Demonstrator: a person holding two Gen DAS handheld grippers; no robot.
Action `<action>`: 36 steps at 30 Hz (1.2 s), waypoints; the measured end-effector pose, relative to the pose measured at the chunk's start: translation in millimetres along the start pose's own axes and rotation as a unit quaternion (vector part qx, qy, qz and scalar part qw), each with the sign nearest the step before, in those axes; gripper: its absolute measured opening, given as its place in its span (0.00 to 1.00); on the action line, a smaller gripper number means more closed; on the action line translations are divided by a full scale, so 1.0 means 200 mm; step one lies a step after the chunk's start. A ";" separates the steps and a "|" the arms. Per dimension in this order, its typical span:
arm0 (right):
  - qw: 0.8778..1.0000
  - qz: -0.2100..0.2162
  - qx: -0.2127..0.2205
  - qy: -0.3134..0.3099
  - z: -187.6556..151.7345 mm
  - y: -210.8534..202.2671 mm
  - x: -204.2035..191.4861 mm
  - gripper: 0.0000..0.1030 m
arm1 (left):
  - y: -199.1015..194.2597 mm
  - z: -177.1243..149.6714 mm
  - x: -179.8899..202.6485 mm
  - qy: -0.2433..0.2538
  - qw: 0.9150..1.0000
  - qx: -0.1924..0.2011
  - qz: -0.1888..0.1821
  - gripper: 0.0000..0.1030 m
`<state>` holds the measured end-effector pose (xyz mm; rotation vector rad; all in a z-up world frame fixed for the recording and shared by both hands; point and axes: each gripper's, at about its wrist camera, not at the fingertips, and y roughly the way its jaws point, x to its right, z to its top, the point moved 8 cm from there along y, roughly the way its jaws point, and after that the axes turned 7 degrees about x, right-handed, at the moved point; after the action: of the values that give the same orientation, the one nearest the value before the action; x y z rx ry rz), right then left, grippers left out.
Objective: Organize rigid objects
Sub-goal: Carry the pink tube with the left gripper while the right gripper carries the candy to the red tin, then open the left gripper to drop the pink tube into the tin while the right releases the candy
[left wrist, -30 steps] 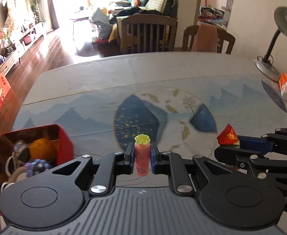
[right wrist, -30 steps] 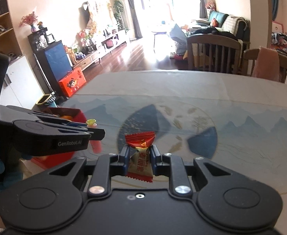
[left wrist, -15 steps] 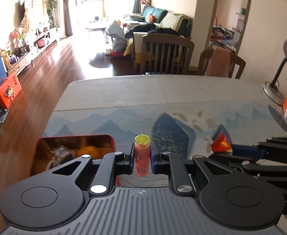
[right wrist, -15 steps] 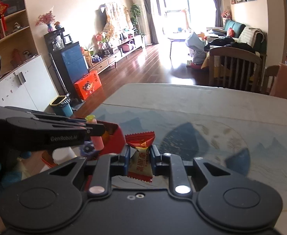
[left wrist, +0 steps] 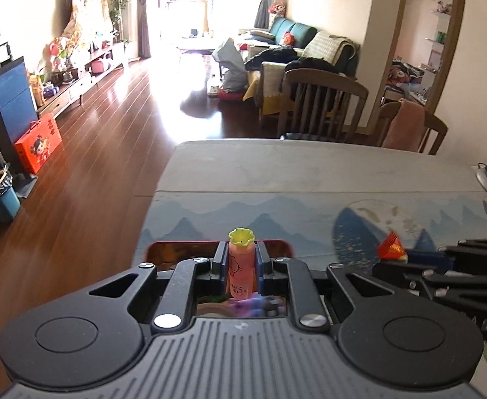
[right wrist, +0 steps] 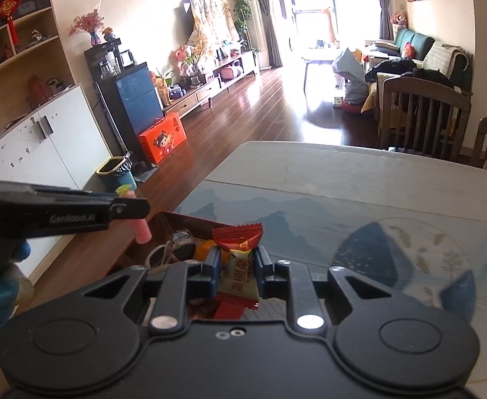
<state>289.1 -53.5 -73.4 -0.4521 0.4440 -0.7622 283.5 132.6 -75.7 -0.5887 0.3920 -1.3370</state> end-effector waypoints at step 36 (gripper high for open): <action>0.992 -0.010 -0.122 -0.029 -0.14 0.58 -0.14 0.27 | 0.50 -0.40 -0.29 0.044 0.988 -0.143 -0.031 0.15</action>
<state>320.6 35.5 -152.9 -0.7068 0.4814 -0.7159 303.6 187.2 -203.7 -0.7867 0.6503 -1.3800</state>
